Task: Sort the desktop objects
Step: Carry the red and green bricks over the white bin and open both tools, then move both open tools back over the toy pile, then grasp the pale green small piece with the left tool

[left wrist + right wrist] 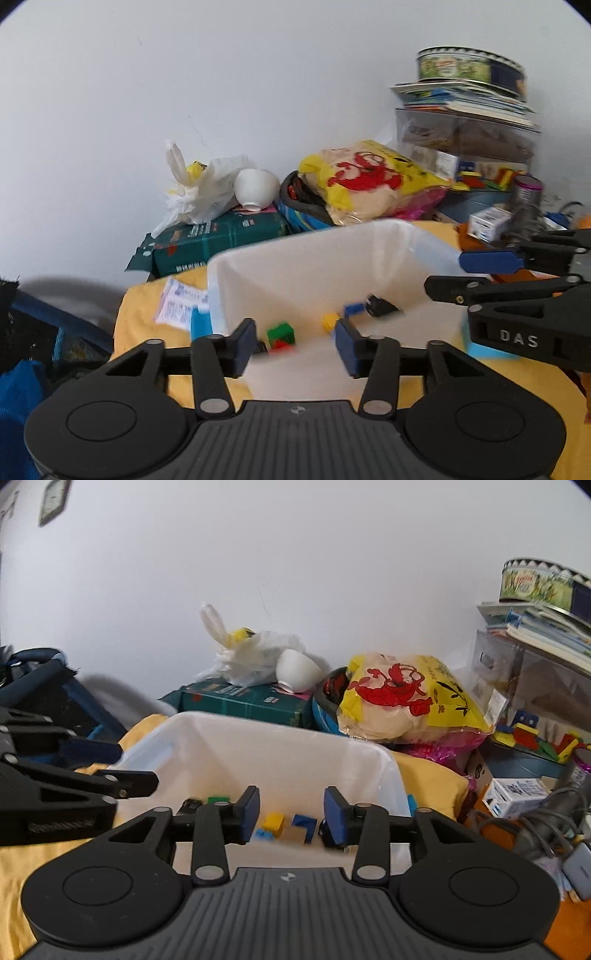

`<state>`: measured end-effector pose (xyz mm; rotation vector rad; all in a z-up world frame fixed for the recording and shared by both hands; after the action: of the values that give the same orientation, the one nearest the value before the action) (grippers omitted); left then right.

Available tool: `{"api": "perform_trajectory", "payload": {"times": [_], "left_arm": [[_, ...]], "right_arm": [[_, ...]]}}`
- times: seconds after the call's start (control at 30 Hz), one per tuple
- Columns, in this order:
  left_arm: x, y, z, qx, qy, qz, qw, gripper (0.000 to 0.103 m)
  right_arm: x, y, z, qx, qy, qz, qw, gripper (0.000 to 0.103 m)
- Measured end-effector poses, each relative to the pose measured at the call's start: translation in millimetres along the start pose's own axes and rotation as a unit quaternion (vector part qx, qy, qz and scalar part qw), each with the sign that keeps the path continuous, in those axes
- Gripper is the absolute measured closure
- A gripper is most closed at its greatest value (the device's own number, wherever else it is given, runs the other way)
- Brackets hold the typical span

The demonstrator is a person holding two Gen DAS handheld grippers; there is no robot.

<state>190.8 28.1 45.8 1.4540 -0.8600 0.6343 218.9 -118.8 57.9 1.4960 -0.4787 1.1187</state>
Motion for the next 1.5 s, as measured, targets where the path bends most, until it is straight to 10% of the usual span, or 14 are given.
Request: {"api": "perform_trajectory", "payload": {"times": [0.53, 1.5], "left_arm": [[-139.5, 24.6, 60.3, -0.065, 0.023, -0.126, 0.9897, 0.046], [-128.9, -1.0, 69.3, -0.079, -0.003, -0.119, 0.9898, 0.046]], "right_arm": [[-133.6, 40.4, -17.4, 0.028, -0.022, -0.125, 0.992, 0.056], [-170.6, 35.5, -27.9, 0.044, 0.005, -0.176, 0.983, 0.062]]}}
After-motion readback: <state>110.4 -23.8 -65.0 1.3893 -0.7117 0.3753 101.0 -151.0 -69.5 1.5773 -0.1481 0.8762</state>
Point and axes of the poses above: each gripper's, at about its wrist camera, not at the fingertips, and y roughly against the way its jaws point, z to its right, x to its top, the point moved 3 cm from there along -y, roughly the way its jaws point, and after that the axes turned 5 degrees about -z, right-handed, at the moved point
